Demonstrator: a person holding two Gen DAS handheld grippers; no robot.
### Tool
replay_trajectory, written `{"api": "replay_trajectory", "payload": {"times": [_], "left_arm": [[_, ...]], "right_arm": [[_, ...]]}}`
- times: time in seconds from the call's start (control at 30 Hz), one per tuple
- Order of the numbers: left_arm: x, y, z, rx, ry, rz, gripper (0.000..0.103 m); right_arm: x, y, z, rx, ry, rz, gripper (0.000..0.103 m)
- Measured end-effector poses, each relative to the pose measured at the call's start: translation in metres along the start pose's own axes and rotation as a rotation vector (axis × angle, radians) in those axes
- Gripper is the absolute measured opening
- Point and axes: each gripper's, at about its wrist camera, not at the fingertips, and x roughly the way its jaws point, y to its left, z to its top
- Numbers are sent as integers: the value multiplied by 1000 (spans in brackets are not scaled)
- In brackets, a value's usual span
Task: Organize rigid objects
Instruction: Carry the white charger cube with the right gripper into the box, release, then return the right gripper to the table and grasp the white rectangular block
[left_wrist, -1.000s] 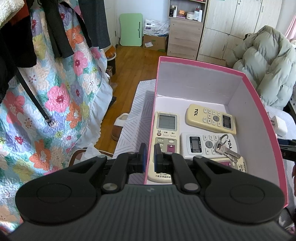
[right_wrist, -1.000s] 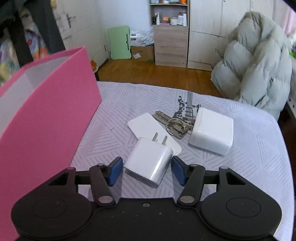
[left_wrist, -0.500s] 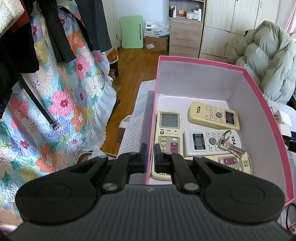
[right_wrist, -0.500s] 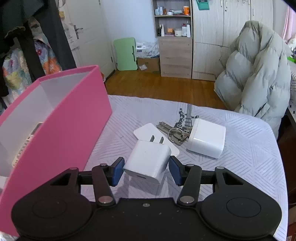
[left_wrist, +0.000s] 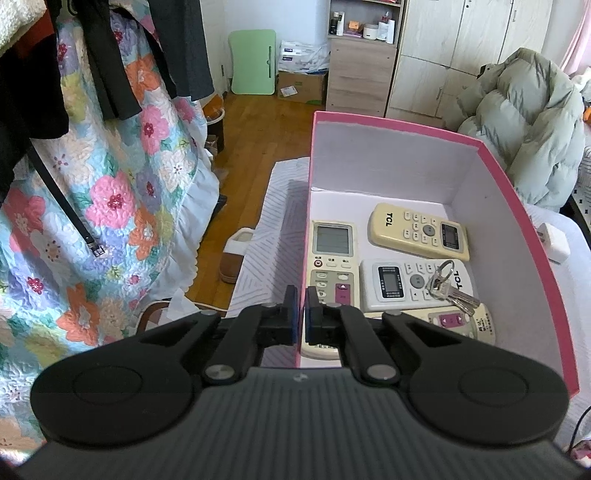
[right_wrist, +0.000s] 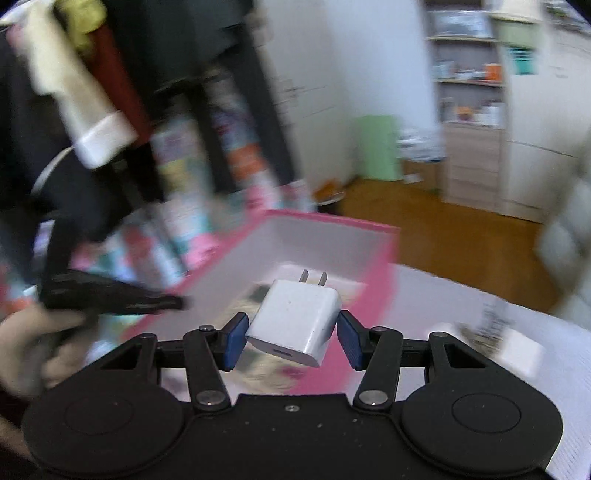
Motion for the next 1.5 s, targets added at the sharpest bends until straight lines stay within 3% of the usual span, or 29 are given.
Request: {"api": "replay_trajectory", "payload": {"times": [0.13, 0.23, 0.37, 0.73, 0.9, 1.13, 1.27, 1.37, 1.5], "left_arm": [[0, 4, -1, -11, -4, -21, 3], [0, 6, -1, -13, -6, -32, 3], [0, 6, -1, -6, -10, -34, 3], [-2, 4, -1, -9, -7, -28, 3], [-3, 4, 0, -18, -9, -30, 3], [-3, 3, -1, -3, -4, -26, 3], [-3, 3, -1, -3, -5, -25, 3], [-3, 3, -1, -3, -4, -24, 3], [-2, 3, -1, -4, -5, -20, 3]], "right_arm": [[33, 27, 13, -80, 136, 77, 58], [61, 40, 16, -147, 239, 85, 58], [80, 46, 20, -214, 304, 85, 58], [132, 49, -2, -104, 566, 164, 58], [129, 42, 5, -37, 537, 139, 60], [63, 10, 23, 19, 319, 132, 63], [25, -26, 21, 53, 191, 54, 68], [11, -60, 14, 98, 180, -37, 68], [2, -96, 0, 161, 171, -96, 67]]}}
